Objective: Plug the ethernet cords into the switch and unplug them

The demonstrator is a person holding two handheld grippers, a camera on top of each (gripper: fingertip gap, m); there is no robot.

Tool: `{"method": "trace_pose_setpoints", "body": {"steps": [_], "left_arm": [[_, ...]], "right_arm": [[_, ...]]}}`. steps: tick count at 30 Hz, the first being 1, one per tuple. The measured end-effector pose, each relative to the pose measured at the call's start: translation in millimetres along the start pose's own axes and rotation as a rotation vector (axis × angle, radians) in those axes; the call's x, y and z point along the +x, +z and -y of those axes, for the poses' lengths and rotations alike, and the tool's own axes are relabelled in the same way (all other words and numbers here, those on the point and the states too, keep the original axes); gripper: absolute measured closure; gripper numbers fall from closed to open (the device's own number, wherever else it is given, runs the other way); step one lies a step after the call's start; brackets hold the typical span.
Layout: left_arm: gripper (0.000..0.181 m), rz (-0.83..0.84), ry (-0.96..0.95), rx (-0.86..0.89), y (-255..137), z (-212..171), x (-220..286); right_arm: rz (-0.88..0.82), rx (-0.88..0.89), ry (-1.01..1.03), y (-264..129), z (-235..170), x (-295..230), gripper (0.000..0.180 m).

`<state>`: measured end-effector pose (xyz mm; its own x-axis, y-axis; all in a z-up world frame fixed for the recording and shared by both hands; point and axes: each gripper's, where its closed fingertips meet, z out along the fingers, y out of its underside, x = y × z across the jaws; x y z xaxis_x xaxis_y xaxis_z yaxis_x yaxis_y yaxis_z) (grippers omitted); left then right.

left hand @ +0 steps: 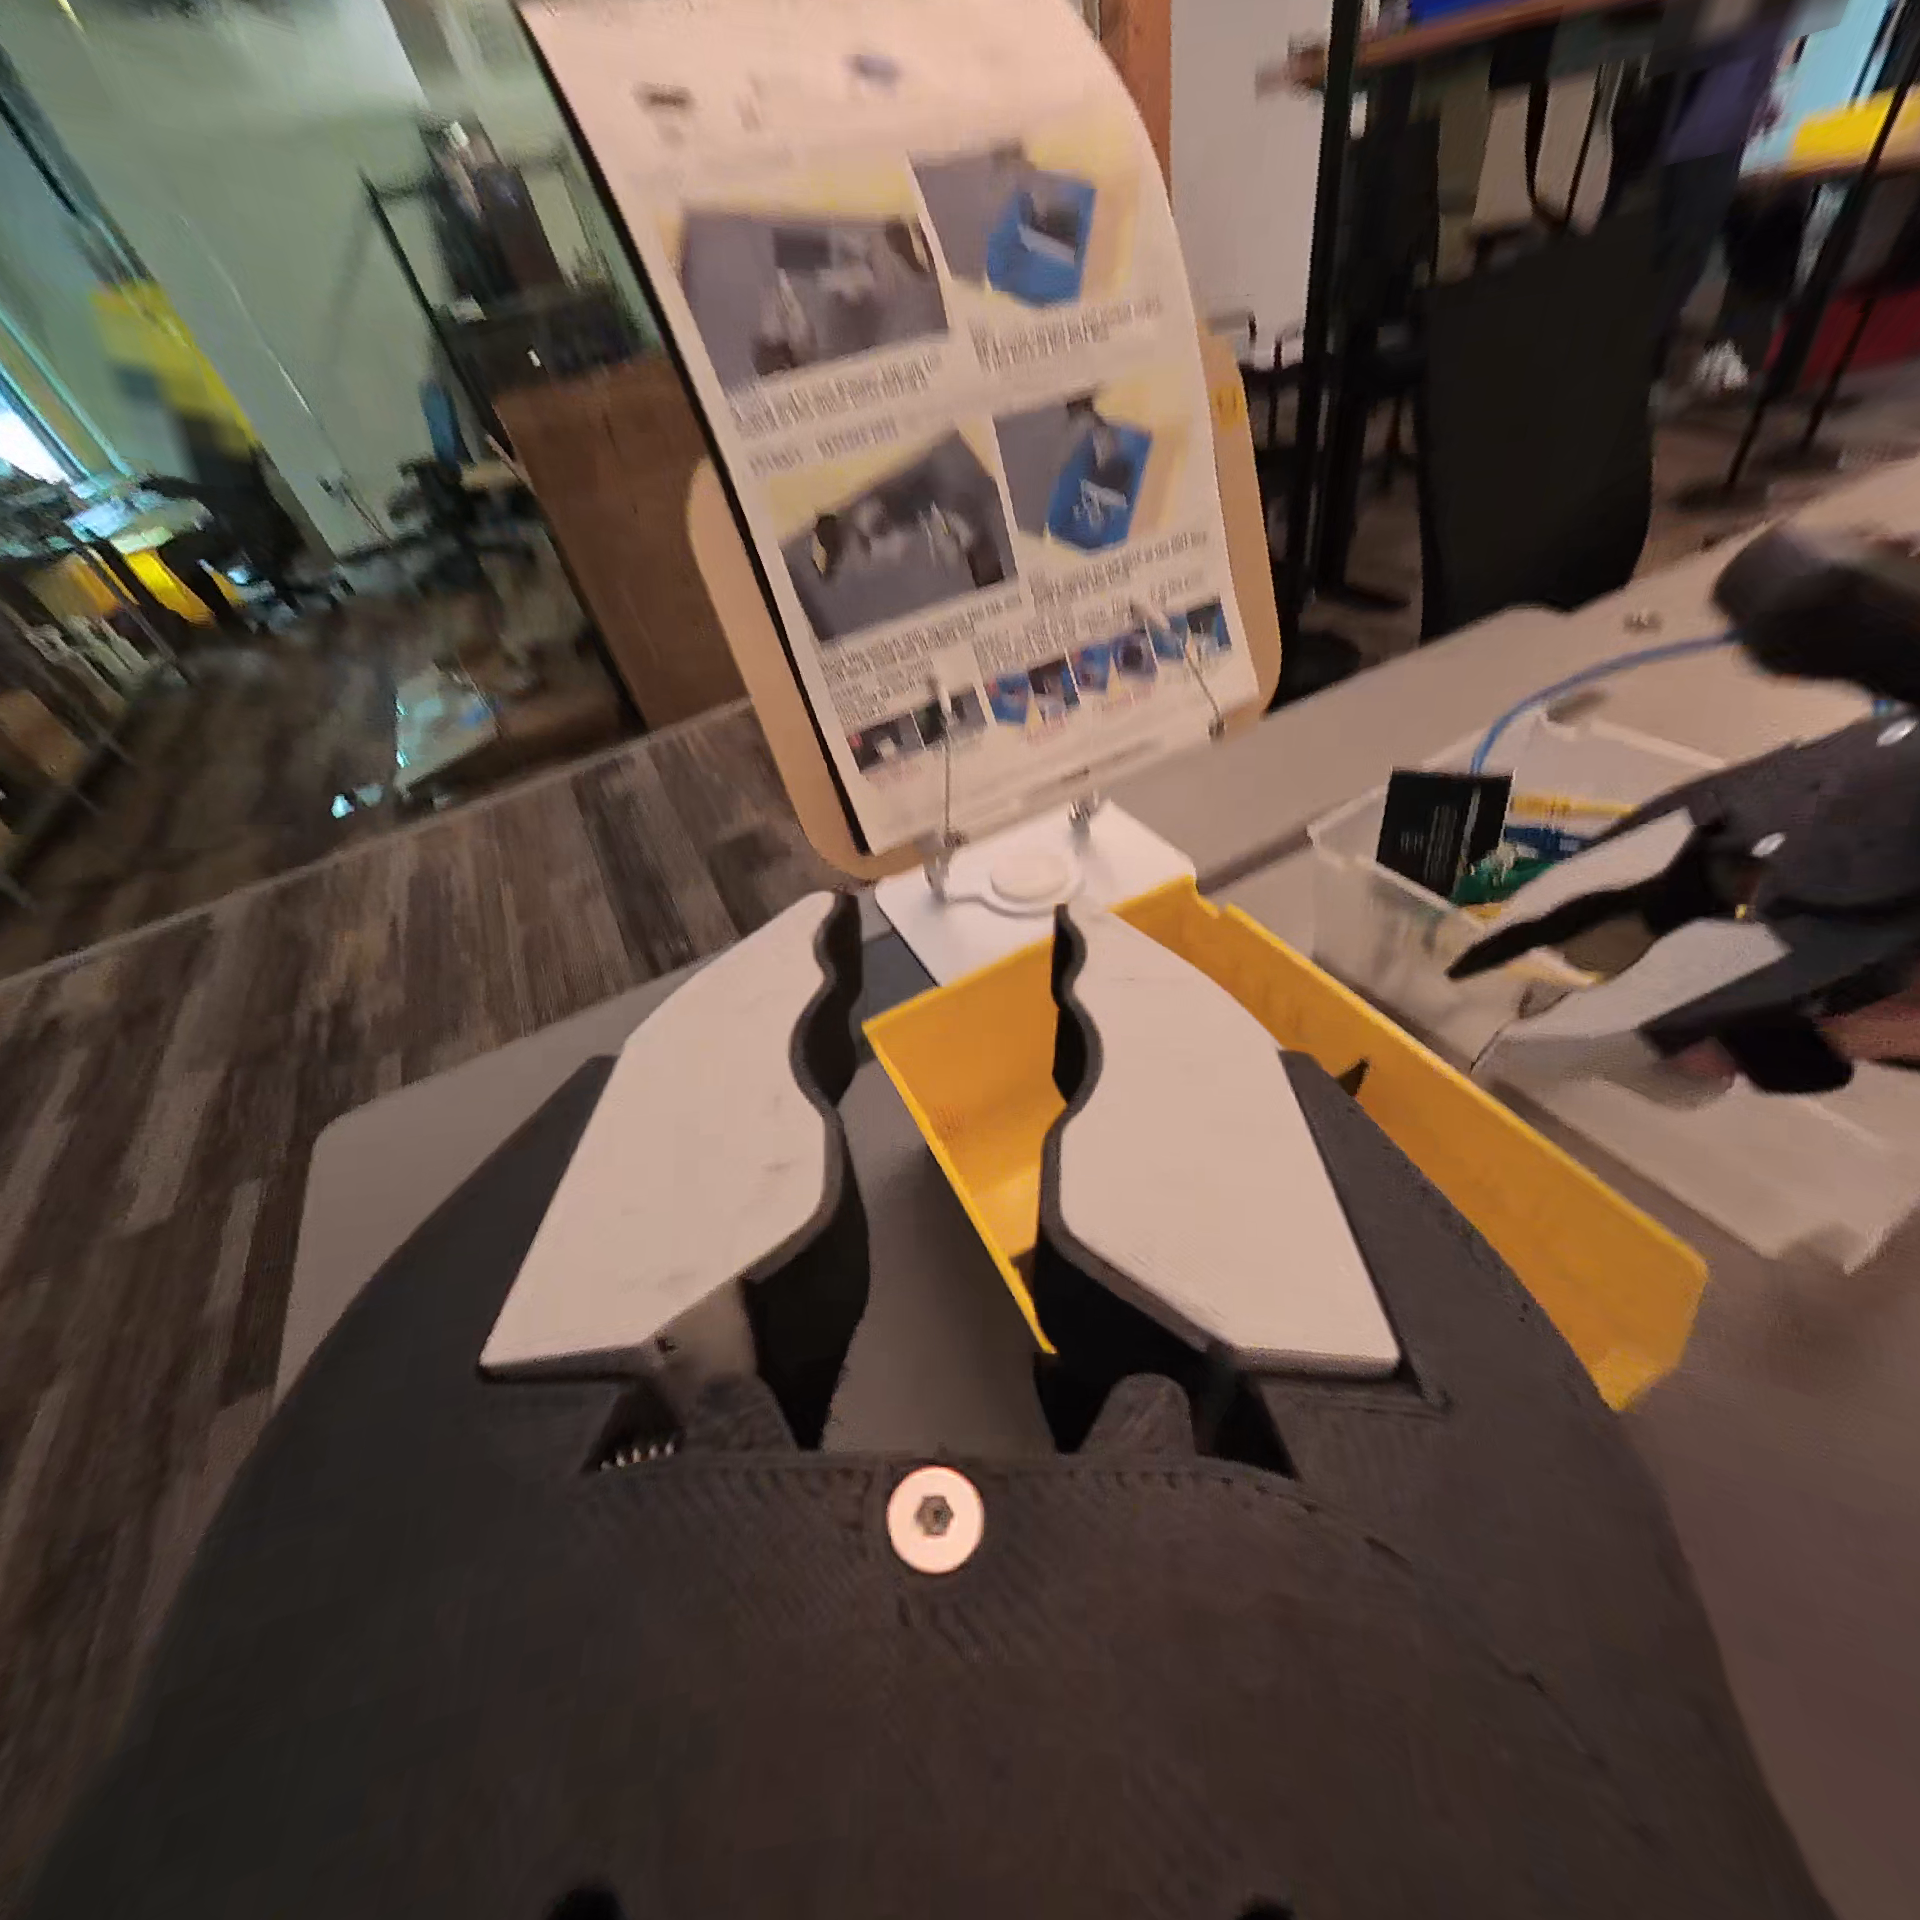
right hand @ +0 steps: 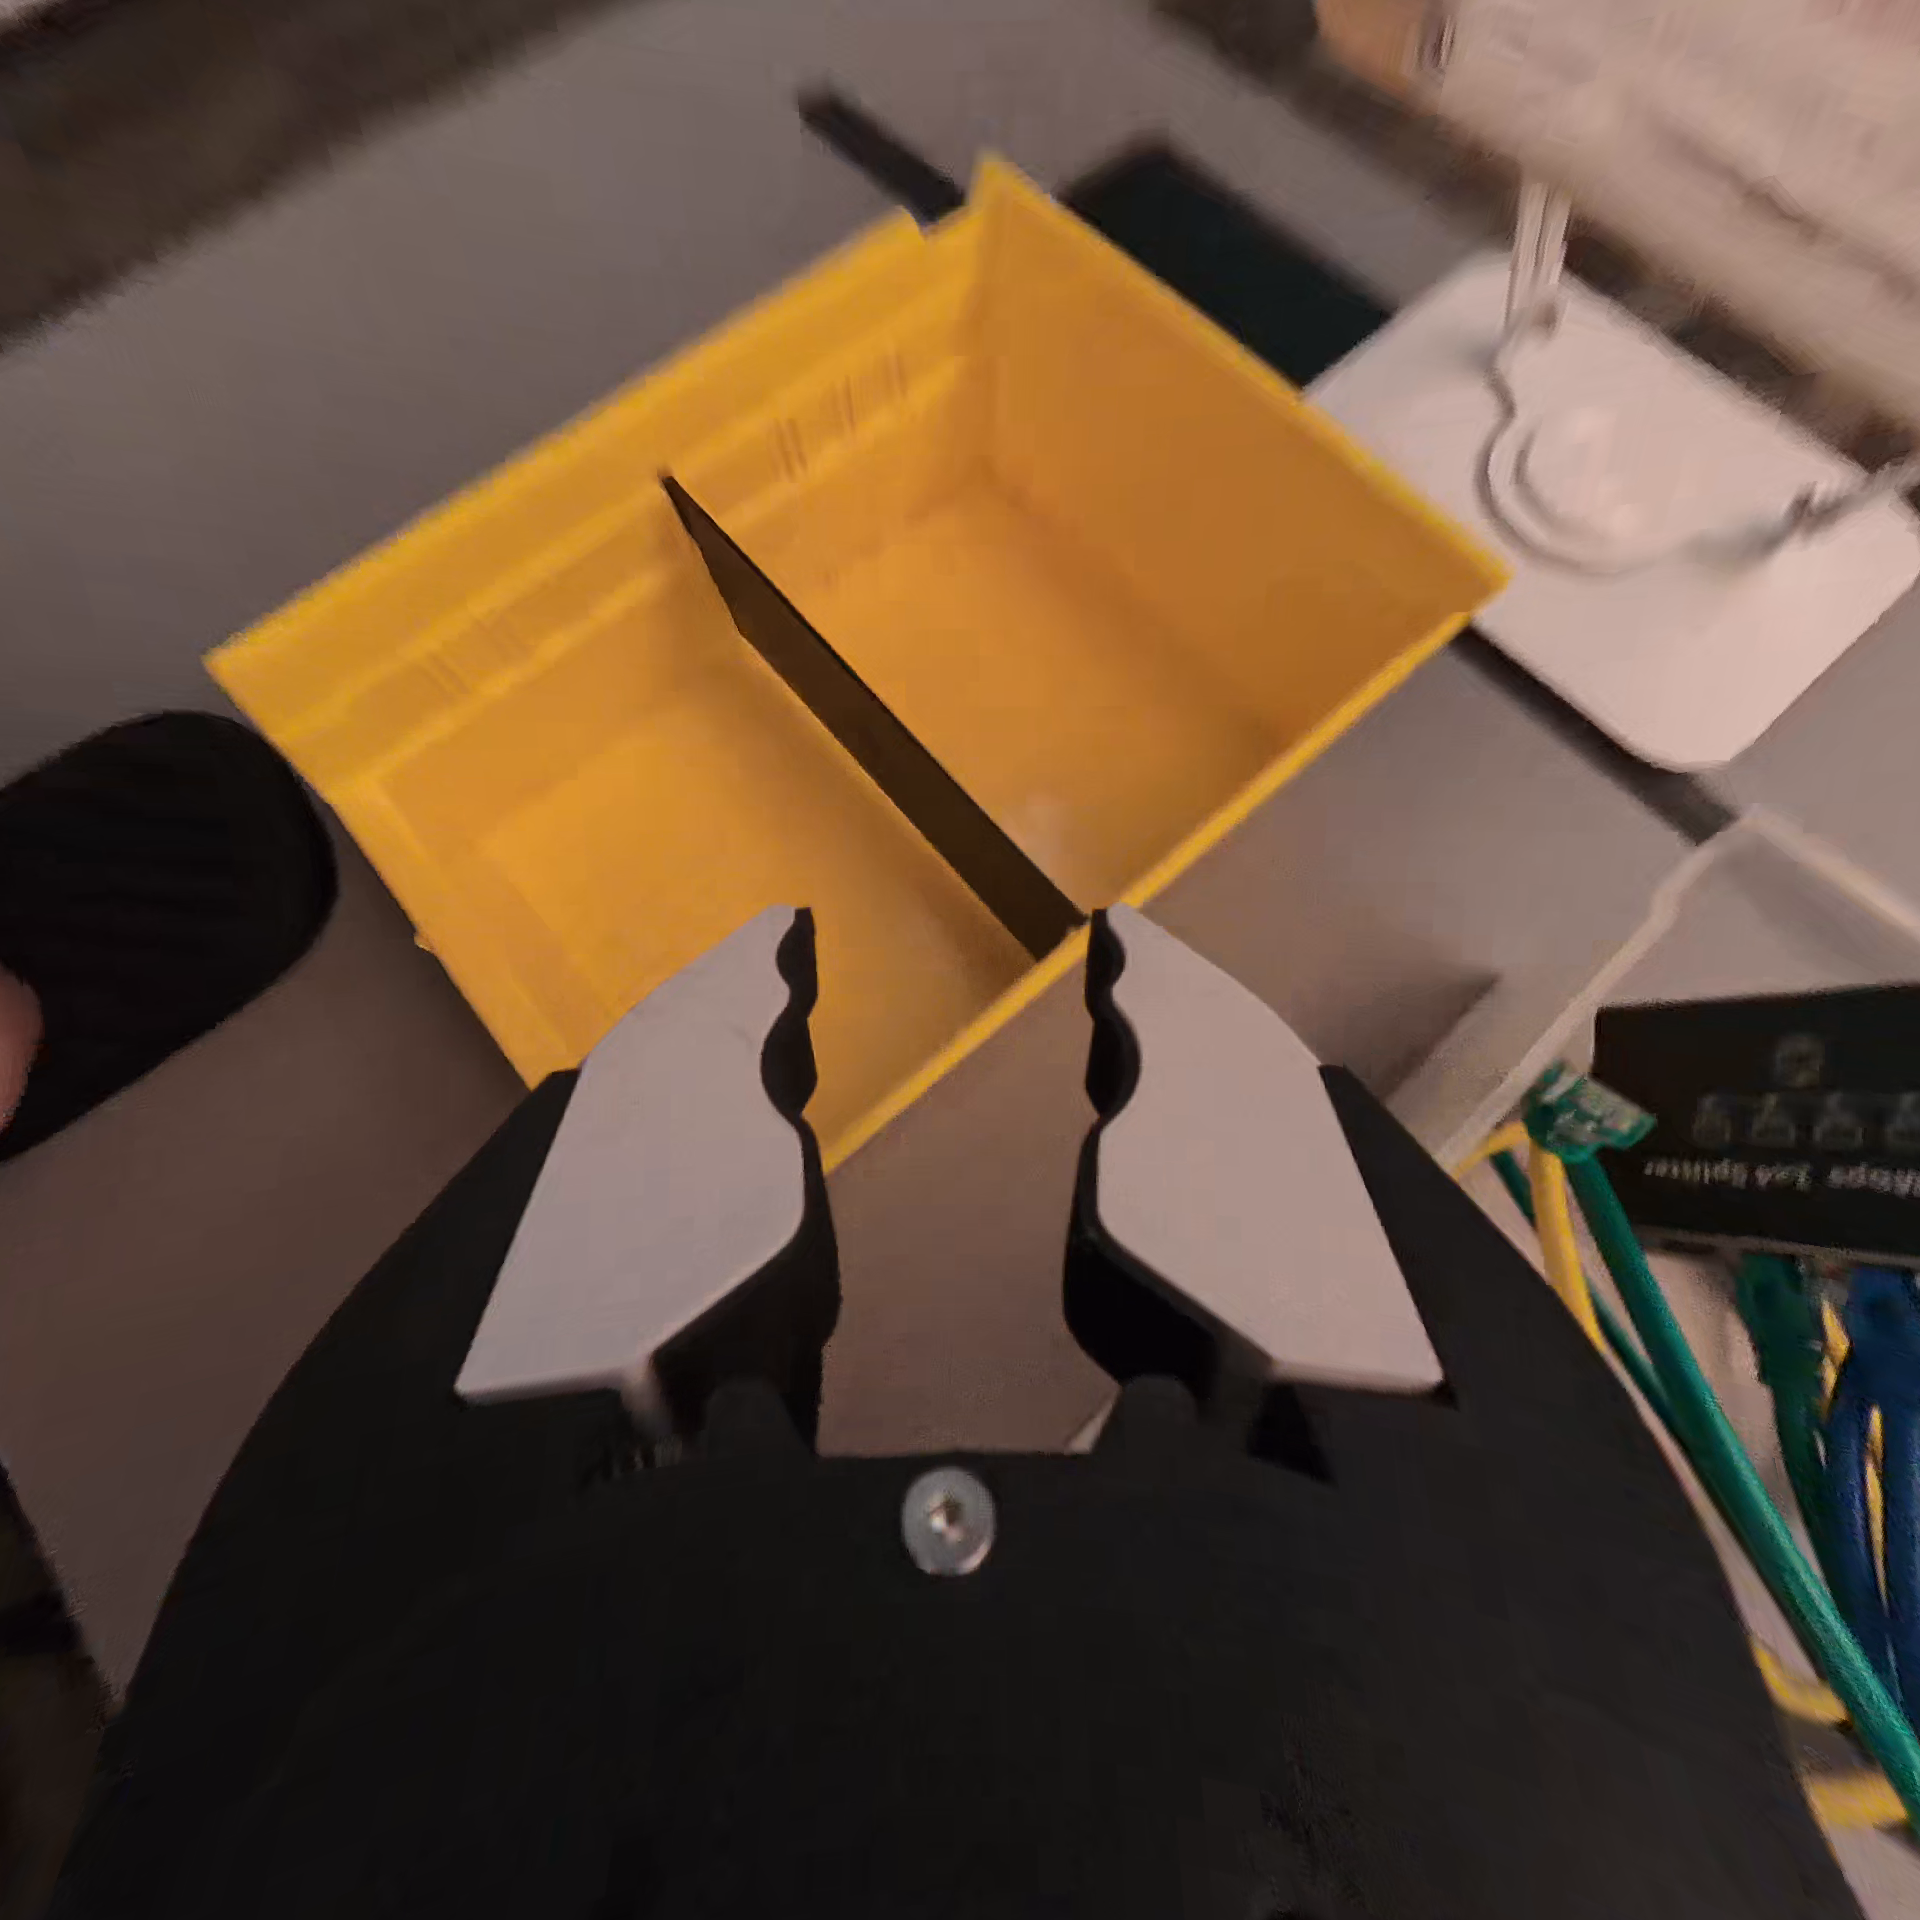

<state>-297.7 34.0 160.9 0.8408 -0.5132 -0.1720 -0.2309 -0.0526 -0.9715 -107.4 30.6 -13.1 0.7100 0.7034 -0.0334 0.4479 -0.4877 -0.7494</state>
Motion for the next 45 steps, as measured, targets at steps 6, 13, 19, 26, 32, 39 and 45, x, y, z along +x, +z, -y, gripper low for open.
{"method": "trace_pose_setpoints", "body": {"steps": [6, 13, 19, 26, 32, 39, 45], "left_arm": [[0.129, 0.032, -0.093, 0.082, -12, 8, -17], [0.132, 0.024, -0.114, 0.052, -16, 1, -19], [0.134, 0.041, -0.079, 0.005, -15, -6, -18], [0.138, 0.035, -0.063, 0.002, -14, -5, -14], [0.141, 0.08, -0.099, 0.093, -27, 12, -18], [0.142, 0.152, -0.327, 0.434, -88, 50, -49], [0.11, -0.233, -0.481, 0.417, -78, 57, -4]], "right_arm": [[-0.041, -0.367, 0.166, 31, -42, 10, 0.12], [0.021, -0.593, 0.463, 60, -71, 0, 0.123], [0.058, -0.819, 0.47, 79, -107, -12, 0.132], [0.13, -0.866, 0.554, 82, -105, -10, 0.155], [0.136, -0.914, 0.517, 76, -94, -2, 0.166], [0.25, -0.81, 0.485, 17, -19, -2, 0.167], [0.236, -0.646, 0.548, -127, 14, 55, 0.167]]}}
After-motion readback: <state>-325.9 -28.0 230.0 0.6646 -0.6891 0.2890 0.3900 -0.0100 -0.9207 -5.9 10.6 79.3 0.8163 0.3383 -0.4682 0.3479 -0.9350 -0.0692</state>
